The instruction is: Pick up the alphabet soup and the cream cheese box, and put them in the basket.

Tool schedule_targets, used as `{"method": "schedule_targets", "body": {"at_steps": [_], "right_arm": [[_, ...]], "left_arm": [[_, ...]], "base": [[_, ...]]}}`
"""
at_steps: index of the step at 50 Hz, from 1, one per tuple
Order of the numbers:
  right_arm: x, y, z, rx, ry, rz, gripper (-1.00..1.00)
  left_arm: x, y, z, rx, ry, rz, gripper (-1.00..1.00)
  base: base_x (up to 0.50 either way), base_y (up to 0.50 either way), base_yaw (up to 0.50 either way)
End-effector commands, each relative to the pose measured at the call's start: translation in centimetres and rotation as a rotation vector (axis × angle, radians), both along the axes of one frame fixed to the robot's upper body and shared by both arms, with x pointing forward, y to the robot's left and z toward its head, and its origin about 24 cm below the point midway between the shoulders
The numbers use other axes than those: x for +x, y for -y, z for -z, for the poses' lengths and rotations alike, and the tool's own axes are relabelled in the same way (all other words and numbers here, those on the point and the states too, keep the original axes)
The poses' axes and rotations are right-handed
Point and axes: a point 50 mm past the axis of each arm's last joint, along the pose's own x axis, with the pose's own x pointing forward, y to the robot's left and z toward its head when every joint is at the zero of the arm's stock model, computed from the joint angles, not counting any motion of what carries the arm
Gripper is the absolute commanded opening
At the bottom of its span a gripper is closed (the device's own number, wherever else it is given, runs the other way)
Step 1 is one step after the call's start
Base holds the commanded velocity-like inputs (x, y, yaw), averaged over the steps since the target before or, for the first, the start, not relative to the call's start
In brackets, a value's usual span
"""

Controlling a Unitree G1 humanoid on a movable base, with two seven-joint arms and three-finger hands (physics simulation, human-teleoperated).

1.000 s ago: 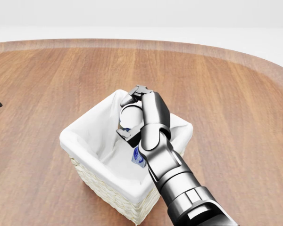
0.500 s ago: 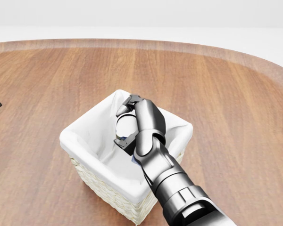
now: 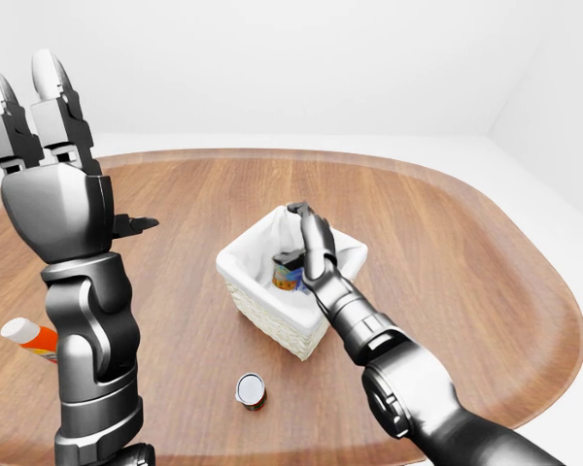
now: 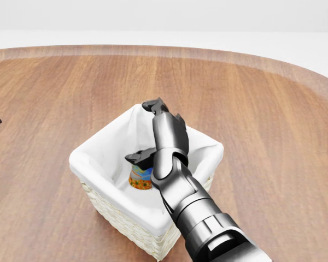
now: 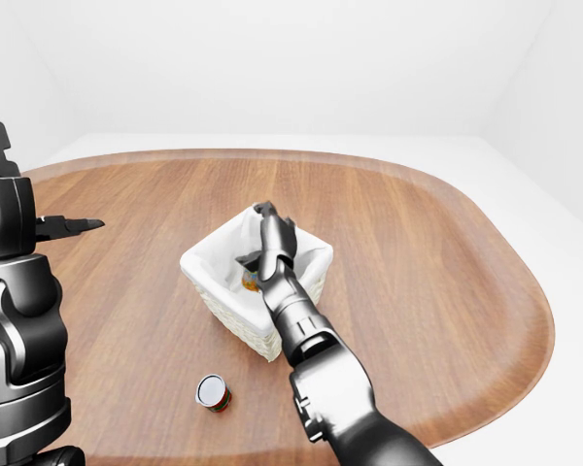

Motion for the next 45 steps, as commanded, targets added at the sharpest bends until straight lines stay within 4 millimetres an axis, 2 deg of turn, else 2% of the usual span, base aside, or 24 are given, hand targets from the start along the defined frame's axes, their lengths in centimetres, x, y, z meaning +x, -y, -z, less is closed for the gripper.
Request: {"method": "schedule_targets", "body": {"at_steps": [1, 13, 25, 29, 45], "right_arm": [[0.3, 0.0, -1.3, 0.025, 0.051, 0.005, 1.00], [0.1, -0.7, -3.7, 0.069, 0.167, -0.041, 1.00], [-0.9, -1.5, -7.7, 0.125, 0.340, -0.111, 1.00], [-0.9, -1.1, -9.0, 0.153, 0.389, -0.094, 1.00], [-1.3, -0.3, -11.2, 0.196, 0.510, -0.030, 1.00]], "left_arm": [[0.0, 0.0, 0.1, -0.004, 0.001, -0.001, 1.00], [-0.1, 0.1, -0.1, 0.004, 0.002, 0.001, 1.00], [-0.1, 0.0, 0.0, 0.000, 0.002, 0.001, 1.00], [0.0, 0.0, 0.0, -0.002, 0.001, 0.000, 1.00], [0.0, 0.1, 0.2, 0.004, -0.012, -0.003, 1.00]], "base": [[0.00, 0.00, 0.00], [0.00, 0.00, 0.00], [0.00, 0.00, 0.00], [0.00, 0.00, 0.00], [0.00, 0.00, 0.00]]}}
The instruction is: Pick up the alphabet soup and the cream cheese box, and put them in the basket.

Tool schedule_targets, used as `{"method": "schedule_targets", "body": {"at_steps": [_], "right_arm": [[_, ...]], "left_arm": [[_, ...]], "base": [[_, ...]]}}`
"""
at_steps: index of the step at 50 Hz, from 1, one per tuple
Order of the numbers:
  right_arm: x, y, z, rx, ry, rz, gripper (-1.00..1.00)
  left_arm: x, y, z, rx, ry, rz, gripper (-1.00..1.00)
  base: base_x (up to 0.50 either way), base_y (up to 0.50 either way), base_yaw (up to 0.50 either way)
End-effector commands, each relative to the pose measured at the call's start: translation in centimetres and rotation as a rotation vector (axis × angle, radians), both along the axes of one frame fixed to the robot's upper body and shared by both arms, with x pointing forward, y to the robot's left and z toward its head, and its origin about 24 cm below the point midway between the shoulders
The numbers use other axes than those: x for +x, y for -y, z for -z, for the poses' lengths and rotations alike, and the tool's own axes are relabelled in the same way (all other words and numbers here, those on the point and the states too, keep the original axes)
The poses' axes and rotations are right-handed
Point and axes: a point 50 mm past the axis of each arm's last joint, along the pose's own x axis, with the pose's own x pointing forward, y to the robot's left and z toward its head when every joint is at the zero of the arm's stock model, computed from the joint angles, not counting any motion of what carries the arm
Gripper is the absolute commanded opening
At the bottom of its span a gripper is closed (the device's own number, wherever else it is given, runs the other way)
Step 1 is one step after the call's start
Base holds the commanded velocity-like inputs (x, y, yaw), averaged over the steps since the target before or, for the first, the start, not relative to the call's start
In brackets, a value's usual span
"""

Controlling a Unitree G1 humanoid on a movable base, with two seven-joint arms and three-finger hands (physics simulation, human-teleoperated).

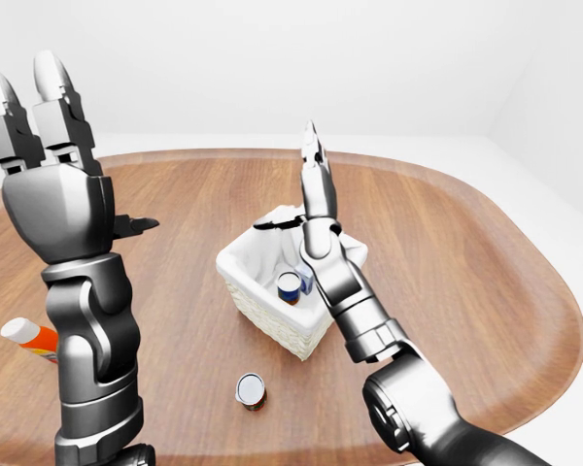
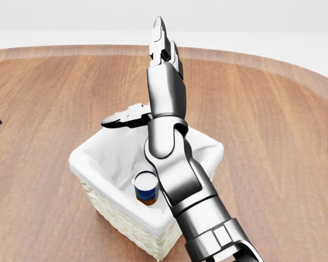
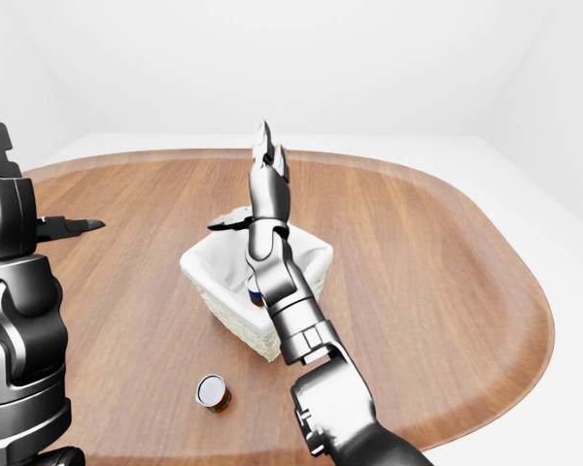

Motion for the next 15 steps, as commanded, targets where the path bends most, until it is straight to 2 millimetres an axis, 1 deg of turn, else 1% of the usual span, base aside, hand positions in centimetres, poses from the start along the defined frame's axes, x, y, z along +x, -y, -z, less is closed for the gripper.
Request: {"method": "schedule_targets", "body": {"at_steps": [1, 7, 9, 11, 15], "right_arm": [[-0.5, 0.4, -2.1, 0.041, 0.097, 0.024, 1.00], [-1.2, 0.4, -3.5, 0.053, 0.168, 0.022, 1.00], [-1.3, 0.4, -3.6, 0.058, 0.178, 0.025, 1.00], [-1.9, 0.4, -4.7, 0.077, 0.227, 0.020, 1.00], [-2.0, 0.4, -4.9, 0.086, 0.236, 0.021, 1.00]], "left_arm": [[-0.1, 0.1, 0.0, 0.008, -0.009, -0.001, 1.00], [0.1, 0.0, 0.1, -0.001, -0.006, -0.002, 1.00], [0.1, 0.0, 0.1, -0.001, -0.005, -0.002, 1.00], [0.0, 0.0, 0.0, -0.002, 0.000, 0.000, 1.00], [0.0, 0.0, 0.0, -0.005, 0.002, 0.001, 1.00]], "base": [[0.00, 0.00, 0.00], [0.00, 0.00, 0.00], [0.00, 0.00, 0.00], [0.00, 0.00, 0.00], [0.00, 0.00, 0.00]]}}
